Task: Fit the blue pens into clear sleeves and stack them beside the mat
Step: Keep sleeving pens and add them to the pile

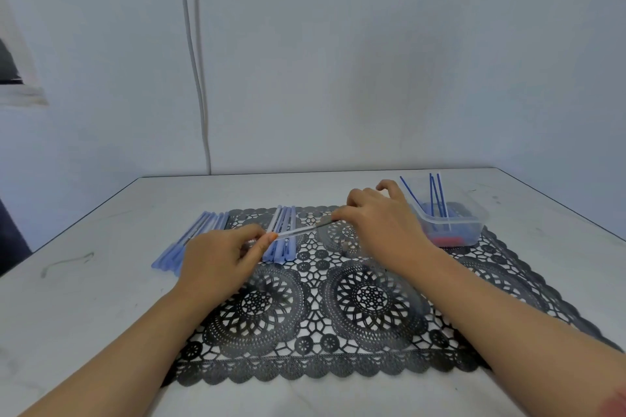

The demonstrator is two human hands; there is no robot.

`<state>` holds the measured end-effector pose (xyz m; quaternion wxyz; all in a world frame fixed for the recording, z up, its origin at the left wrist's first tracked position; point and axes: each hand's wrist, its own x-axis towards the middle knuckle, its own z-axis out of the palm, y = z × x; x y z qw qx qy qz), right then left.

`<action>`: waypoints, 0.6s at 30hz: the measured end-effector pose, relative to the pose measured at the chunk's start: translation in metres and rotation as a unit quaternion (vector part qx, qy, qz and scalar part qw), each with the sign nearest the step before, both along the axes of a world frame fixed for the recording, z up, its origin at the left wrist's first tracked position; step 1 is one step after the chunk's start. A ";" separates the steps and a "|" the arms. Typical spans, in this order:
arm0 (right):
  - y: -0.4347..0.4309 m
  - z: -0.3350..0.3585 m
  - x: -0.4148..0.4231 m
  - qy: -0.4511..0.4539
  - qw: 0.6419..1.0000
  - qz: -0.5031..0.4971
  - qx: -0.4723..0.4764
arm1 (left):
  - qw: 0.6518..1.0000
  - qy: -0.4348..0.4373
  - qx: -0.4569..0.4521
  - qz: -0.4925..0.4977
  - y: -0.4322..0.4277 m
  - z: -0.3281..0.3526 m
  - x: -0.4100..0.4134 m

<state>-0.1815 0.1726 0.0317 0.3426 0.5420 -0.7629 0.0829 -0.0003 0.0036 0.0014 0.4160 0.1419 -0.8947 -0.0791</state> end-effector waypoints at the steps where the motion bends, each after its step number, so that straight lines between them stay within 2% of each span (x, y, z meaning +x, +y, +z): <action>1: 0.001 0.005 -0.001 0.005 1.000 -0.021 0.007 | 1.000 0.001 0.000 -0.001 0.000 0.000 0.000; 4: 0.008 0.020 -0.007 0.017 0.995 -0.079 0.051 | 1.000 0.000 0.001 -0.004 0.000 0.000 0.000; 7: 0.015 0.030 -0.015 -0.016 0.991 -0.107 0.074 | 1.000 -0.003 -0.003 -0.003 0.000 0.000 0.000; 18: 0.020 0.025 -0.030 -0.034 0.975 -0.072 0.206 | 1.000 -0.008 0.010 -0.016 0.002 0.002 0.002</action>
